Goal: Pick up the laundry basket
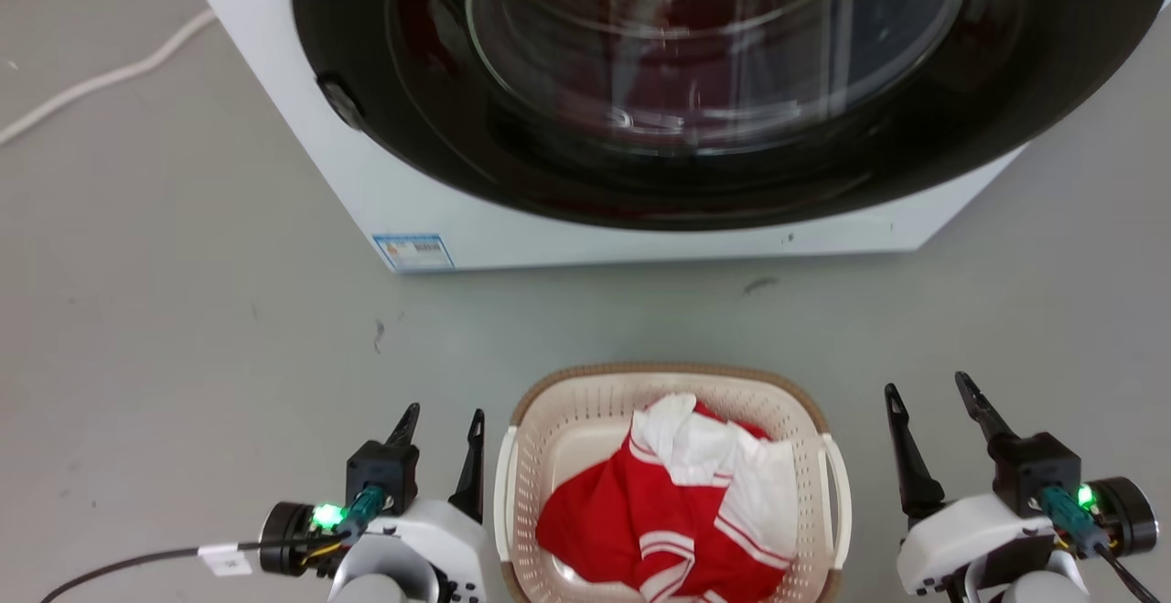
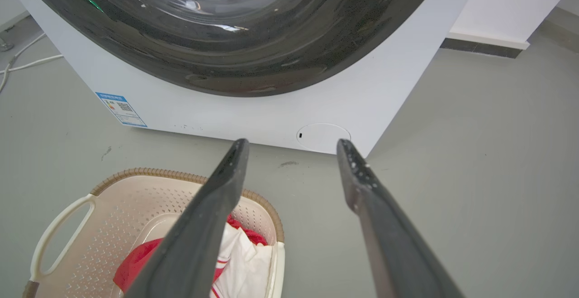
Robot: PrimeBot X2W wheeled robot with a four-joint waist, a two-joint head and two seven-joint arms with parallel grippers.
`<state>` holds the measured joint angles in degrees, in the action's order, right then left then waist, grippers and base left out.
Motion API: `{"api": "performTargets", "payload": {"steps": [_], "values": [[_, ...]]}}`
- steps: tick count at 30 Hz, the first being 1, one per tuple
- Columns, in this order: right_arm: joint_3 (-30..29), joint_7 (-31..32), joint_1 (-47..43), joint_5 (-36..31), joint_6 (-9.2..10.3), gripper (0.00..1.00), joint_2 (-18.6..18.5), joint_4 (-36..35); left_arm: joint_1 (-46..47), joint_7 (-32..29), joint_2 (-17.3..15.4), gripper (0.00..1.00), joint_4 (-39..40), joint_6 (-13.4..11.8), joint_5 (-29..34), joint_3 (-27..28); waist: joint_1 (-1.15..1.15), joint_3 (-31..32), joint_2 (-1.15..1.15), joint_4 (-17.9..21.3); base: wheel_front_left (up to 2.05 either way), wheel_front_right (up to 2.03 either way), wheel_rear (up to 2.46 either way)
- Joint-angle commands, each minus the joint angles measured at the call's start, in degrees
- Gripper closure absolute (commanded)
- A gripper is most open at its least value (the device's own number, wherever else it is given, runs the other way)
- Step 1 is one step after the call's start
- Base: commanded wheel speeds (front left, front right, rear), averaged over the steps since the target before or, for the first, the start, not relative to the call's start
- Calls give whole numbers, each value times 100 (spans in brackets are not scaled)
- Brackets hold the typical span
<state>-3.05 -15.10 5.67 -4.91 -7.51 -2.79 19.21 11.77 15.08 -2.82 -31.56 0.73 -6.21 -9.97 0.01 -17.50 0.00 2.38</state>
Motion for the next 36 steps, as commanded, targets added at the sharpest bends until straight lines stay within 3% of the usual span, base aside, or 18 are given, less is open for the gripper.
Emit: {"api": "performTargets", "payload": {"steps": [1,17,36], "values": [[18,-11,153,-44,4,0,-17,100,149,14,-10,0,-86,26,8,-20,-1,-317,0,48,0,0,0],[95,-11,1227,-303,4,0,-16,1683,1226,14,-10,0,-1375,156,35,-270,-1,-1513,0,141,0,0,0],[124,-11,2070,-284,4,0,-16,3597,1727,14,-10,0,-2196,214,-21,-623,-1,-2180,0,143,0,0,0]]}}
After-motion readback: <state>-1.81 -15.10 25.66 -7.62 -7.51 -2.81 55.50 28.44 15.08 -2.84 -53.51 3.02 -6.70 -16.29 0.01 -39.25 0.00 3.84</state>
